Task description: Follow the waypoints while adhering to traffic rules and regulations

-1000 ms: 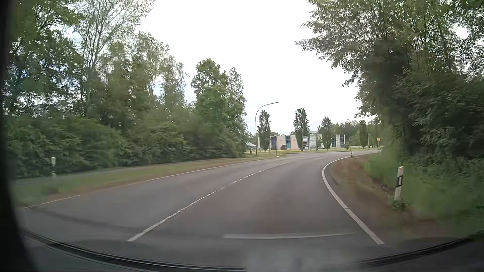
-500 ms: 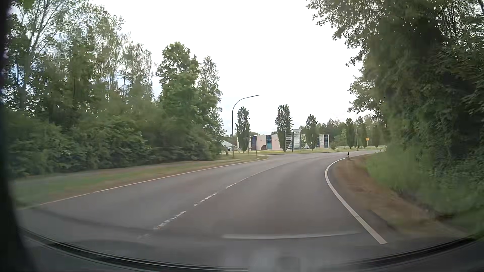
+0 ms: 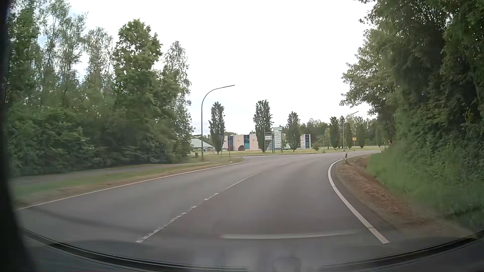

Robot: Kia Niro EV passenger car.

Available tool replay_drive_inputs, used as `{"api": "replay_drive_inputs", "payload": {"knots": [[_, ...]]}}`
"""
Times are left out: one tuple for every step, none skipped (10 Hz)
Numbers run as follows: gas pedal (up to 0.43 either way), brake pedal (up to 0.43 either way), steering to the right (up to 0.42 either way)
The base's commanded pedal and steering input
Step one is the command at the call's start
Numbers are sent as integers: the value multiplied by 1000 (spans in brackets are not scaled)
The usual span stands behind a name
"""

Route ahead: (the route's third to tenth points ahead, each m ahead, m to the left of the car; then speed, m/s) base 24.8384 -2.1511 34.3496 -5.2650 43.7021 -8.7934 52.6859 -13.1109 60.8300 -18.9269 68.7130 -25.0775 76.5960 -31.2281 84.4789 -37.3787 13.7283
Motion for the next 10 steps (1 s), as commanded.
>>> {"api": "replay_drive_inputs", "payload": {"knots": [[150, 6, 60], [150, 6, 61], [150, 6, 61], [150, 6, 62], [150, 6, 63], [150, 6, 63], [150, 6, 62], [150, 6, 62], [150, 6, 62], [150, 6, 62]]}}
